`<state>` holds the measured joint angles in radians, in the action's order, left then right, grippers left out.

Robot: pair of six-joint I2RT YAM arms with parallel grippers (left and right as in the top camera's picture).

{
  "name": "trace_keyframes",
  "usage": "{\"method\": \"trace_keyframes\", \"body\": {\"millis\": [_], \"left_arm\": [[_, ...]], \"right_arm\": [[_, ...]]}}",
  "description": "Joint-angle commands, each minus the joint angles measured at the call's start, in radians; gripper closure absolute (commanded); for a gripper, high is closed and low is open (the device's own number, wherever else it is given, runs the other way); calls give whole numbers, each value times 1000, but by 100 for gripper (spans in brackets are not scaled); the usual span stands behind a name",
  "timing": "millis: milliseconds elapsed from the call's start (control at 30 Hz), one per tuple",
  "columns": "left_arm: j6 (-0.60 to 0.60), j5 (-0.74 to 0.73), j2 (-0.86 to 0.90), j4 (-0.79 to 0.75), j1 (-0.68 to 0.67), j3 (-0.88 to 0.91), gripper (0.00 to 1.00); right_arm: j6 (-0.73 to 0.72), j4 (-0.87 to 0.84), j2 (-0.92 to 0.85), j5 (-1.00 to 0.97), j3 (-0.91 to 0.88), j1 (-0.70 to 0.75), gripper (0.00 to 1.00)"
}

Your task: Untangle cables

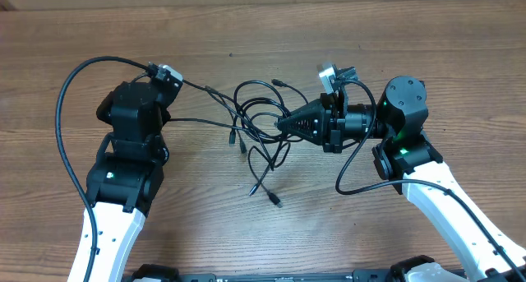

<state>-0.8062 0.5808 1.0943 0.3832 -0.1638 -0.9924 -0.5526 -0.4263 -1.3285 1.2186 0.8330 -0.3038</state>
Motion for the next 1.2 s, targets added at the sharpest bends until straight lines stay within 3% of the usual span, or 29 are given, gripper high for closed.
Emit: {"method": "trace_keyframes", "body": {"millis": [0, 133, 267, 400, 700, 900, 1000, 1067, 1133, 1167], "left_arm": [[-119, 51, 5, -31, 8, -20, 96], [-135, 21, 5, -58, 9, -20, 96], [-221, -99, 5, -52, 11, -20, 96], [-207, -229, 5, -31, 32, -20, 96], [-163, -533, 8, 249, 71, -20, 96], [-161, -555, 30, 375, 87, -19, 96], [-105, -555, 37, 392, 87, -19, 95], [-37, -555, 45, 391, 87, -19, 80], [30, -555, 51, 391, 87, -19, 78], [57, -555, 56, 391, 87, -19, 70]], "right_arm": [[3, -10, 13, 6, 25, 0, 96], [3, -10, 13, 6, 25, 0, 96], [3, -10, 13, 6, 25, 0, 96], [3, -10, 13, 6, 25, 0, 96], [3, -10, 13, 6, 25, 0, 96], [3, -9, 13, 6, 25, 0, 96], [3, -10, 13, 6, 25, 0, 96], [3, -10, 11, 6, 25, 0, 96], [3, -9, 10, 6, 25, 0, 96], [3, -9, 10, 6, 25, 0, 96]]}}
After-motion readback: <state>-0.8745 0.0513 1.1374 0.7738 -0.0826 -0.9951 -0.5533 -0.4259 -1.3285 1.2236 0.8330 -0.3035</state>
